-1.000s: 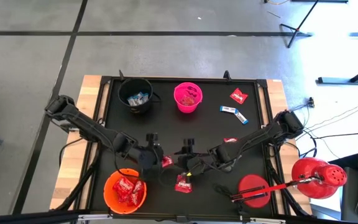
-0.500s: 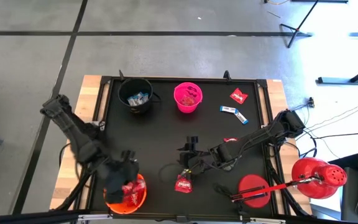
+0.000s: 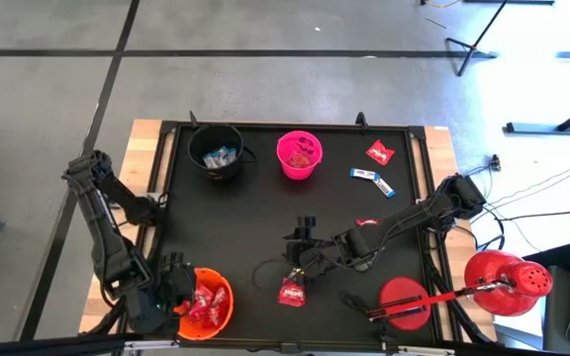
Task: Organize candy in baskets
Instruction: Put the red candy into the orange bucket, then put the blue gummy into the pink bucket
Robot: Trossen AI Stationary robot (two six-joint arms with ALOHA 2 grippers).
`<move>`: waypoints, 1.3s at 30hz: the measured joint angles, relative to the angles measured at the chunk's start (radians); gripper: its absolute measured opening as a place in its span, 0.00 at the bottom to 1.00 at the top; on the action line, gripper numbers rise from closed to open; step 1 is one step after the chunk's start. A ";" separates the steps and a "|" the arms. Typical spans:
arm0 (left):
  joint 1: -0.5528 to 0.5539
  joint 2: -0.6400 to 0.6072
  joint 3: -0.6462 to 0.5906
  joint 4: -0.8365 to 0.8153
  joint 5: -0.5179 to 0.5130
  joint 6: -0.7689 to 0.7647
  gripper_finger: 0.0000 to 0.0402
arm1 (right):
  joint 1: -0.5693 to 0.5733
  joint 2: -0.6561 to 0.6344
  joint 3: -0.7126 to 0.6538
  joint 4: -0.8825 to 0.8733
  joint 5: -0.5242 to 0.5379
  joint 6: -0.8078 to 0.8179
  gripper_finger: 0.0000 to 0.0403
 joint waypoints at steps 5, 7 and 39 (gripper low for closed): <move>-0.005 0.000 -0.054 0.077 -0.027 -0.014 0.07 | 0.000 0.001 0.000 0.000 0.000 -0.007 0.49; -0.004 0.000 -0.072 0.087 -0.032 -0.015 0.13 | 0.000 0.001 0.000 0.001 0.000 -0.008 0.49; -0.003 -0.091 -0.084 0.237 -0.524 0.347 0.33 | 0.000 0.003 -0.145 0.080 -0.291 0.089 0.49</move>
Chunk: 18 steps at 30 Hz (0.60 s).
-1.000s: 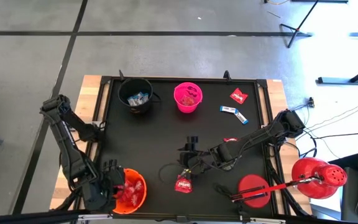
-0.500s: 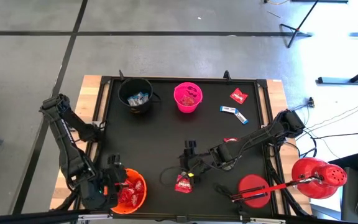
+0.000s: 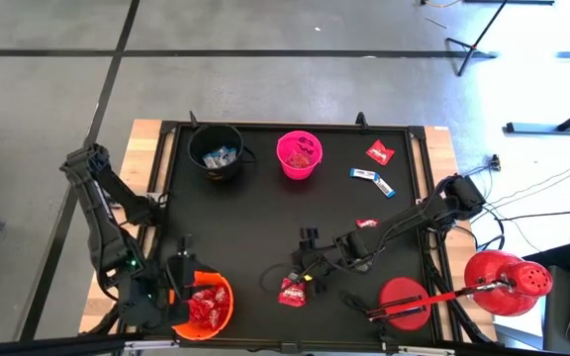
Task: Organize candy in baskets
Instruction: Put the blue gummy into the pink bucket
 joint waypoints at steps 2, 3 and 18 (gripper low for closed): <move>0.003 0.000 -0.021 0.020 -0.001 0.017 0.33 | 0.000 0.000 -0.034 0.005 -0.007 0.023 0.49; 0.007 0.000 -0.033 0.032 -0.002 0.022 0.33 | 0.000 0.000 -0.047 0.012 -0.007 0.034 0.49; 0.097 -0.259 -0.478 0.661 0.061 0.220 0.33 | 0.000 0.000 -0.162 0.184 -0.012 0.064 0.49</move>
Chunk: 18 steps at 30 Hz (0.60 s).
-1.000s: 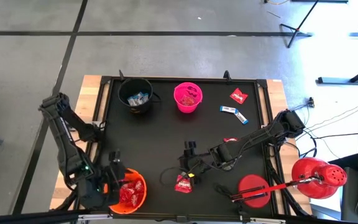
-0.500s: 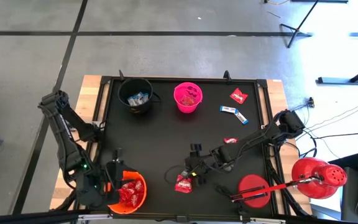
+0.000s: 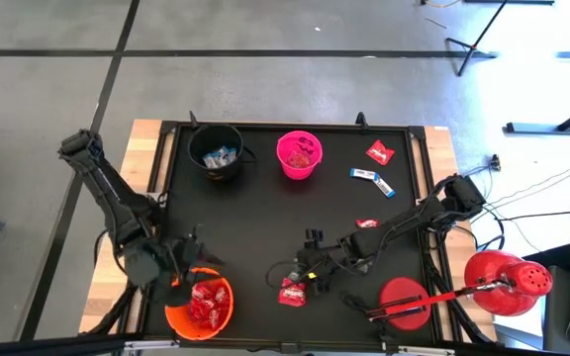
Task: Organize candy in baskets
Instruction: Put the blue gummy into the pink bucket
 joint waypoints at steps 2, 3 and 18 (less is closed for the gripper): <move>0.019 -0.025 -0.039 0.040 0.000 0.001 0.33 | 0.000 0.000 -0.005 -0.004 0.000 0.000 0.49; 0.029 -0.032 -0.052 0.048 -0.001 0.001 0.33 | 0.000 0.000 -0.006 -0.004 0.000 0.000 0.49; 0.127 -0.034 -0.068 0.050 0.046 0.027 0.33 | 0.000 0.000 -0.118 0.139 0.020 0.104 0.49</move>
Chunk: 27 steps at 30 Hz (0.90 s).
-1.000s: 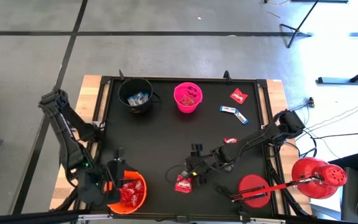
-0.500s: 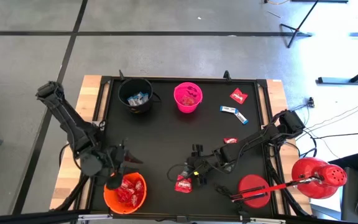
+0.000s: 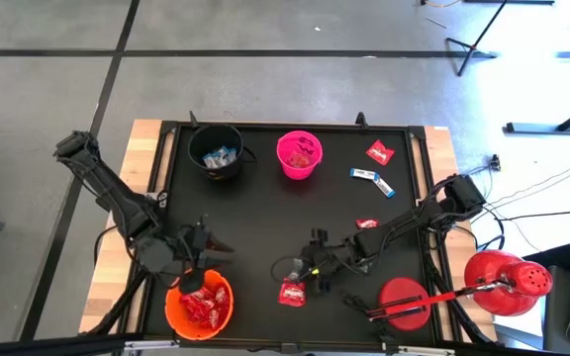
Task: Organize candy in baskets
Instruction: Put the blue gummy into the pink bucket
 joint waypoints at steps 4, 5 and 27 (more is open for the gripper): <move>0.019 0.000 0.000 -0.002 0.000 0.002 0.33 | 0.000 0.000 -0.020 0.033 0.032 0.006 0.49; 0.023 0.000 0.000 -0.003 0.004 0.002 0.33 | 0.000 0.000 -0.024 0.042 0.032 0.008 0.49; 0.045 0.000 0.000 -0.004 0.022 0.002 0.33 | 0.001 0.108 -0.039 0.150 0.024 0.028 0.49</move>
